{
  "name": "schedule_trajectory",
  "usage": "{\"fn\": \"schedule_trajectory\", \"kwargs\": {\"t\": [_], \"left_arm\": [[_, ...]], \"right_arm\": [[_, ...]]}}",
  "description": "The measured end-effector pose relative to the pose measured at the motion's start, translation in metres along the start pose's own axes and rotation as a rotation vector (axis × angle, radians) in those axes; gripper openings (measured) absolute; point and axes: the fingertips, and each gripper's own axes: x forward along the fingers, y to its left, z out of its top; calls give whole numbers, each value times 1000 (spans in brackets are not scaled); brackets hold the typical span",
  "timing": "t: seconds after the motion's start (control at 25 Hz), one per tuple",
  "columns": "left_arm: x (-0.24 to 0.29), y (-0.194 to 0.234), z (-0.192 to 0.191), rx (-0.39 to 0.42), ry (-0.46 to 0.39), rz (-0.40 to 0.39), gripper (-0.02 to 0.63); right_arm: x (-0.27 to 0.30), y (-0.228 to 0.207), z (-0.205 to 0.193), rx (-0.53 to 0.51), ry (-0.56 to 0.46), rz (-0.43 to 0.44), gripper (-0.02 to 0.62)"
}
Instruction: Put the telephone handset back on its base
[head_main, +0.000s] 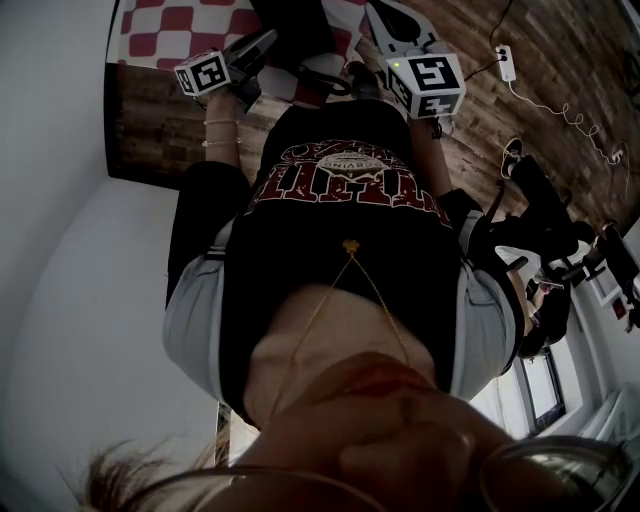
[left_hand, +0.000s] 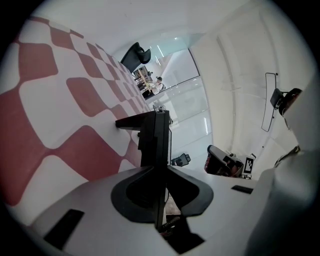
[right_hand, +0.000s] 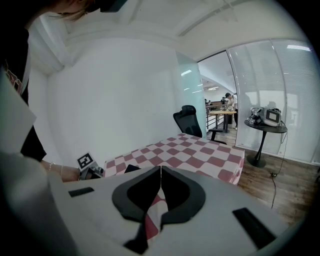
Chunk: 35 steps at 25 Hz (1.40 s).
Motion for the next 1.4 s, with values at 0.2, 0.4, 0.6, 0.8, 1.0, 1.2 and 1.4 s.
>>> {"fn": "schedule_trajectory", "kwargs": {"t": [0.2, 0.4, 0.6, 0.8, 1.0, 1.2, 1.4], "left_arm": [[1, 1, 0, 0, -7, -28, 75], [4, 7, -1, -19, -29, -67, 75], [6, 5, 0, -18, -22, -86, 75], [7, 8, 0, -44, -30, -107, 77], [8, 9, 1, -61, -41, -97, 81], [10, 13, 2, -49, -47, 25, 92], [7, 12, 1, 28, -68, 172, 114]], "right_arm": [[-3, -3, -1, 2, 0, -5, 21], [-7, -5, -5, 7, 4, -10, 21], [-11, -10, -6, 9, 9, -20, 21], [-12, -11, -6, 12, 10, -19, 21], [-10, -8, -7, 9, 13, -8, 21], [-7, -5, -6, 0, 12, 9, 21], [-7, 4, -4, -15, 8, 38, 21]]}}
